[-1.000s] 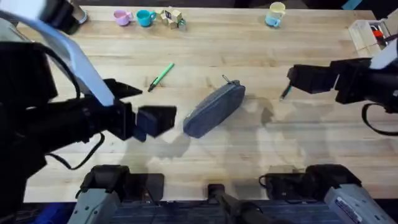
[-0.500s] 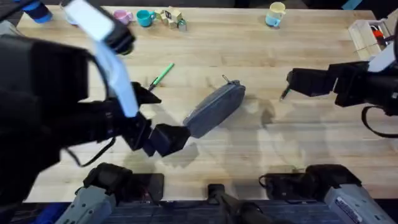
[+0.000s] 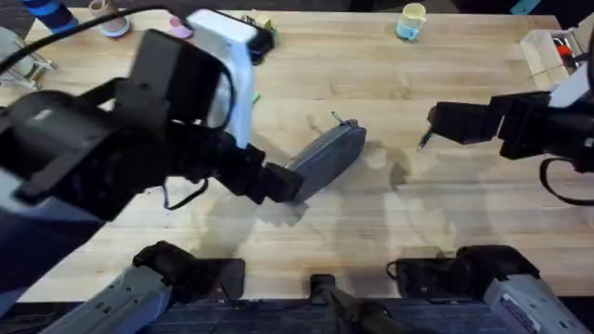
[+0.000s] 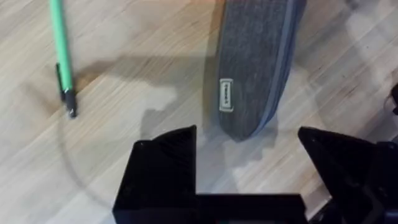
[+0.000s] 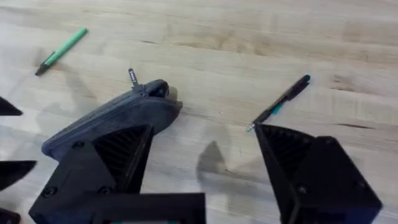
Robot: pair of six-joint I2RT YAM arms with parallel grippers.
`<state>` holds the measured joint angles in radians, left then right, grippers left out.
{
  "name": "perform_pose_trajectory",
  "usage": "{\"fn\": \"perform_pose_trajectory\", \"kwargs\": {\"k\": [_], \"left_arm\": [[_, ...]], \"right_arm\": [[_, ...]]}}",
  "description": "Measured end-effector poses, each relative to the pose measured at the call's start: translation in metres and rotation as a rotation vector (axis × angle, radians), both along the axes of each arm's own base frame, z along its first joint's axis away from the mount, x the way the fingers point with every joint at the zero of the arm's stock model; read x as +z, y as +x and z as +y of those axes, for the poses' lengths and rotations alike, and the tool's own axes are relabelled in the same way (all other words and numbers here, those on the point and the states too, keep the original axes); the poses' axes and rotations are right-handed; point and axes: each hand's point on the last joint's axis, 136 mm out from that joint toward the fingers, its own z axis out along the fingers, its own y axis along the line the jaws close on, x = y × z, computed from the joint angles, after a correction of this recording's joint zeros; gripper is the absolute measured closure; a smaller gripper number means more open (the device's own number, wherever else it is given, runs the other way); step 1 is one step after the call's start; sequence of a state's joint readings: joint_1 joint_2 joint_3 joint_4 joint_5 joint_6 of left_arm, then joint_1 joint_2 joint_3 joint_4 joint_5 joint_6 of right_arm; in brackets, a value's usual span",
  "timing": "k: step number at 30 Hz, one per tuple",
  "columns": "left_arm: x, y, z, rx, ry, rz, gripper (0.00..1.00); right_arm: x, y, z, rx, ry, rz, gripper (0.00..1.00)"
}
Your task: Unzip the bag, pick up the pens from the table one at a time and place them inside, then zip the bag closed.
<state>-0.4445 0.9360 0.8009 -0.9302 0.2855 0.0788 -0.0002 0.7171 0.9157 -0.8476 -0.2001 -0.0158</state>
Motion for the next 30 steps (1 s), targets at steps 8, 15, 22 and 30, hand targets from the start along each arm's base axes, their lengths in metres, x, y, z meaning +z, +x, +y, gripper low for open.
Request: {"fn": "perform_pose_trajectory", "kwargs": {"k": [8,15,22,30], "left_arm": [[-0.023,0.004,-0.028,-0.096,0.068,0.019,0.005],[-0.051,0.012,-0.03,-0.098,0.154,0.072,0.006],[-0.075,0.018,-0.031,-0.095,0.203,0.123,0.006],[-0.077,0.025,-0.036,-0.097,0.192,0.105,0.006]], "right_arm": [[0.0,0.0,0.0,0.0,0.0,-0.001,0.005],[0.0,0.0,0.0,0.0,-0.001,-0.001,0.005],[0.001,0.001,0.0,0.0,0.0,-0.005,0.005],[0.001,0.001,0.0,0.0,0.0,-0.005,0.005]]}}
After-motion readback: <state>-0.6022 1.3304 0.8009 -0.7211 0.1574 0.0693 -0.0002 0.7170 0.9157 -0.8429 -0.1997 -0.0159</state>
